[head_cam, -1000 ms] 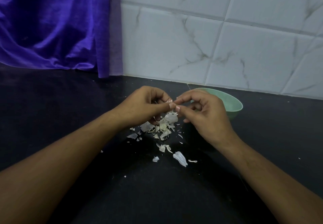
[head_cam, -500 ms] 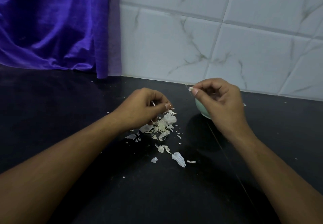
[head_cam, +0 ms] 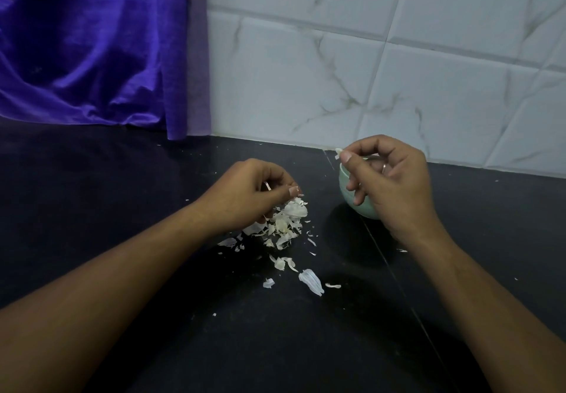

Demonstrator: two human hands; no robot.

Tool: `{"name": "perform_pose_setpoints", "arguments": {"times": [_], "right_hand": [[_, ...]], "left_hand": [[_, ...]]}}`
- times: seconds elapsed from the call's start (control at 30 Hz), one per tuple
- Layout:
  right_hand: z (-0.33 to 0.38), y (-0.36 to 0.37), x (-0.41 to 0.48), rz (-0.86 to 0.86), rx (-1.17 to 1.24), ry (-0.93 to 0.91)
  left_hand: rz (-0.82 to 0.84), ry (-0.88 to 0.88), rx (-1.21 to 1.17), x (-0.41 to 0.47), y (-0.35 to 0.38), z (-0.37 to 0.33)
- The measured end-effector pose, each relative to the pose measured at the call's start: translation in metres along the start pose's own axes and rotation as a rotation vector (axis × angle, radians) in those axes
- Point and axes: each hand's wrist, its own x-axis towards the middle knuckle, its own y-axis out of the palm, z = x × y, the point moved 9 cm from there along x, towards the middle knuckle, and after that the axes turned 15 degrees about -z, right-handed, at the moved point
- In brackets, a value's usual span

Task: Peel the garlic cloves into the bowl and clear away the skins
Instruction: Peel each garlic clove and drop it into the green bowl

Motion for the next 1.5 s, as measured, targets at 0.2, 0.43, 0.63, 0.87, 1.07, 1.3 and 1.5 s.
{"name": "perform_pose_setpoints", "arguments": {"times": [0.2,0.43,0.63,0.87,1.07,1.3,1.5], "right_hand": [[-0.003,0.014,-0.007,0.091,0.071,0.069],[-0.013,0.028,-0.015,0.191,0.139,0.198],[-0.016,0.029,-0.017,0.173,0.168,0.188],[-0.027,0.042,-0.029,0.268,0.2,0.288],[-0.029,0.045,-0.03,0.289,0.232,0.296],[-0.014,0.047,-0.03,0.419,0.148,0.076],[-0.011,0.042,-0.025,0.375,0.122,0.068]], "left_hand": [[0.021,-0.003,-0.002,-0.002,0.004,-0.001],[0.017,-0.008,0.008,-0.003,0.004,0.0],[0.0,0.01,-0.026,-0.004,0.003,-0.006],[-0.002,-0.139,-0.345,-0.004,0.007,-0.008],[0.015,-0.223,-0.388,-0.007,0.01,-0.005],[0.118,-0.238,-0.388,-0.009,0.015,-0.005],[0.107,-0.258,-0.428,-0.008,0.014,-0.005]]}}
